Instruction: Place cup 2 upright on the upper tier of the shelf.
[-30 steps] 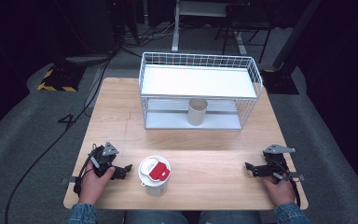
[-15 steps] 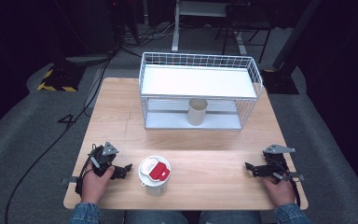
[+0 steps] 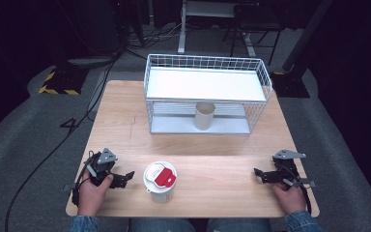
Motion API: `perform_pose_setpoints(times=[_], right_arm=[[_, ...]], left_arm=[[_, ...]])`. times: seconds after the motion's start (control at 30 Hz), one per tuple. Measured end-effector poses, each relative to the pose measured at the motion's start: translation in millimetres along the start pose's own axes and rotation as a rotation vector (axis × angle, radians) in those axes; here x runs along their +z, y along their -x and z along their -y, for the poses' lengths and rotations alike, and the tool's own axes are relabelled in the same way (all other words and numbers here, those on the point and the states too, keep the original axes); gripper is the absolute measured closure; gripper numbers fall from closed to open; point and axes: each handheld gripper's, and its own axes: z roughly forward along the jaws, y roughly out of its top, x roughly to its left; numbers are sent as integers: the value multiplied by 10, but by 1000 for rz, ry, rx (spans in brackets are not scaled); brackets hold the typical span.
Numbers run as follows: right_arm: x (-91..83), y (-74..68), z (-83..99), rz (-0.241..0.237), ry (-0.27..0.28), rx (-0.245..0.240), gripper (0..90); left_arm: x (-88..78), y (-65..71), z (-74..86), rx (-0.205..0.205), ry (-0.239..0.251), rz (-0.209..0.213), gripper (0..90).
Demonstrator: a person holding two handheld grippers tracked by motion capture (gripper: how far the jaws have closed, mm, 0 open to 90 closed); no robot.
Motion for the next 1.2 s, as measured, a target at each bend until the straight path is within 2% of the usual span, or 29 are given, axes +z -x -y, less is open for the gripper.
perform_pose_setpoints(times=[0.13, 0.3, 0.5, 0.57, 0.67, 0.9, 1.0, 1.2], right_arm=[[0, 0, 0, 0, 0, 0, 1], [0, 0, 0, 0, 0, 0, 1], [0, 0, 0, 0, 0, 0, 1], [0, 0, 0, 0, 0, 0, 1], [0, 0, 0, 0, 0, 0, 1], [0, 0, 0, 0, 0, 0, 1], [0, 0, 0, 0, 0, 0, 1], [0, 0, 0, 0, 0, 0, 1]], left_arm=[[-104, 46, 3, -4, -6, 8, 25], [-291, 125, 37, -18, 27, 29, 26], [-436, 261, 22, 17, 53, 33, 26], [-479, 321, 2, 41, 63, 32, 26], [-532, 396, -18, 49, 74, 42, 26], [-588, 536, -49, 68, 77, 68, 26], [-596, 593, -73, 97, 67, 73, 26], [-580, 737, -108, 128, 81, 119, 41]])
